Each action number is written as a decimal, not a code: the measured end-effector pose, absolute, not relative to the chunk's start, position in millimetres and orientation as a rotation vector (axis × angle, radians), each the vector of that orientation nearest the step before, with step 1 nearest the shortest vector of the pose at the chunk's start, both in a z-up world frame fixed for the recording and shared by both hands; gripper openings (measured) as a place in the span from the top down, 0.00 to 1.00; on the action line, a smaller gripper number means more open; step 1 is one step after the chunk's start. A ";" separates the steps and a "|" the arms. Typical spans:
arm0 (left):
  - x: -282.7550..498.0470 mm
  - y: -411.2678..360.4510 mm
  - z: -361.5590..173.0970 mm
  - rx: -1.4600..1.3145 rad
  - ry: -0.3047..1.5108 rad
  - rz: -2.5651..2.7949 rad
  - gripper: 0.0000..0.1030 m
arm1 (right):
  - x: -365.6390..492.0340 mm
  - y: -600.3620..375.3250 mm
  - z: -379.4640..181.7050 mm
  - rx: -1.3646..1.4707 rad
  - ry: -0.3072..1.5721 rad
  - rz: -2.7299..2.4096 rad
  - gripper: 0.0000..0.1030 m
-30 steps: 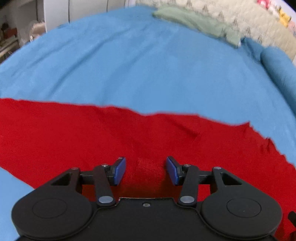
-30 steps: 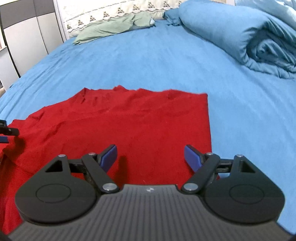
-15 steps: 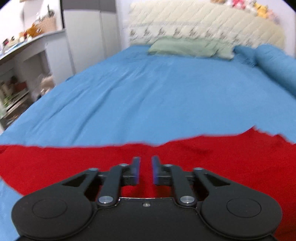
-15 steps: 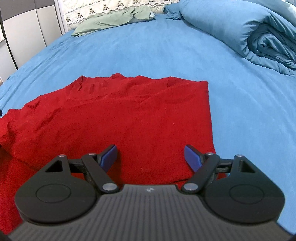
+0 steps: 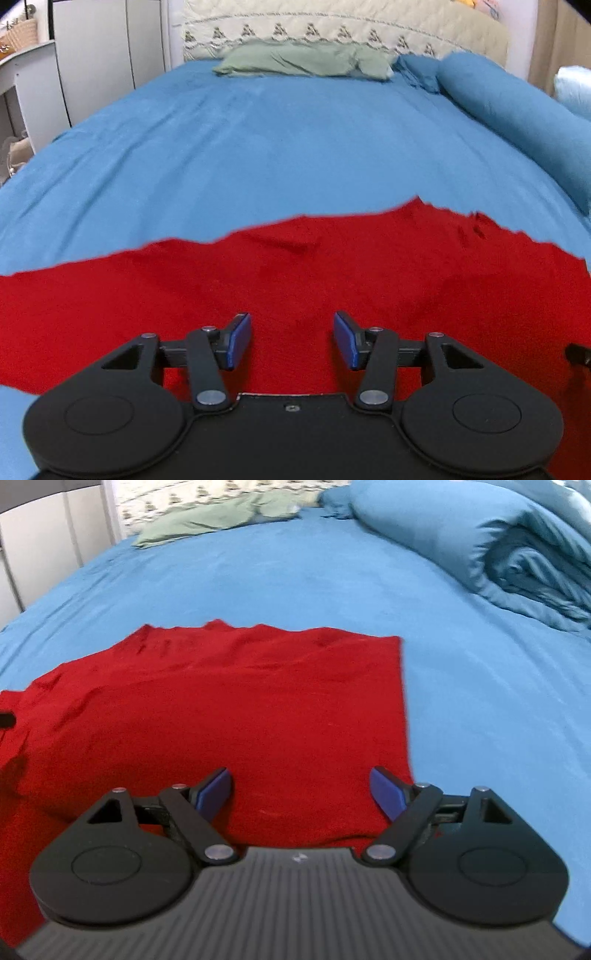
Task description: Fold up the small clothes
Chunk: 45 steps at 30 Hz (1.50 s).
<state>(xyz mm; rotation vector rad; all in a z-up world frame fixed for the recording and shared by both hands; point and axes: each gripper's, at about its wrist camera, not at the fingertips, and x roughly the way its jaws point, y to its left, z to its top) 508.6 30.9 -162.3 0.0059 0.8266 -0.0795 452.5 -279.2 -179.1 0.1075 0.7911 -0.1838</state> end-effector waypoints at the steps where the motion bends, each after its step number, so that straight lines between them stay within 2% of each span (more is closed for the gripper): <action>1: 507.1 30.3 -164.5 0.002 0.835 -0.084 0.47 | 446.6 -278.7 -175.9 0.118 0.781 -0.183 0.05; 9: 484.1 28.2 -180.8 0.013 0.871 -0.087 0.43 | 422.6 -282.0 -184.6 0.094 0.781 -0.189 0.04; 12: 478.5 31.9 -170.2 -0.012 0.879 -0.062 0.43 | 419.6 -286.2 -179.3 0.112 0.787 -0.227 0.04; 17: 440.3 54.8 -128.7 -0.060 0.807 0.038 0.42 | 396.6 -267.7 -132.3 0.054 0.711 -0.152 0.03; 20: 410.5 80.5 -99.7 -0.109 0.772 0.117 0.32 | 384.1 -249.9 -100.3 0.071 0.683 -0.092 0.01; 22: 392.9 102.6 -83.5 -0.163 0.753 0.174 0.12 | 377.4 -229.3 -78.8 0.053 0.666 -0.068 0.00; 24: 379.4 125.7 -72.8 -0.219 0.735 0.235 0.00 | 372.4 -207.8 -63.7 0.033 0.650 -0.049 0.00; 28: 363.3 184.9 -61.8 -0.350 0.696 0.341 0.00 | 369.1 -154.7 -44.7 0.041 0.635 0.062 0.00; 33: 367.4 267.4 -74.5 -0.555 0.657 0.419 0.02 | 377.2 -95.5 -49.4 0.097 0.656 0.173 0.00; 35: 374.6 303.9 -88.2 -0.654 0.647 0.434 0.08 | 379.4 -74.1 -55.2 0.106 0.658 0.200 0.00; 40: 402.6 362.6 -129.5 -0.759 0.679 0.434 0.34 | 389.0 -28.6 -78.2 0.114 0.698 0.208 0.00; 42: 411.2 376.1 -145.4 -0.788 0.716 0.454 0.40 | 394.7 -15.3 -89.0 0.124 0.715 0.187 0.00; 45: 418.1 387.2 -164.9 -0.849 0.738 0.476 0.44 | 397.7 0.2 -101.4 0.119 0.725 0.165 0.00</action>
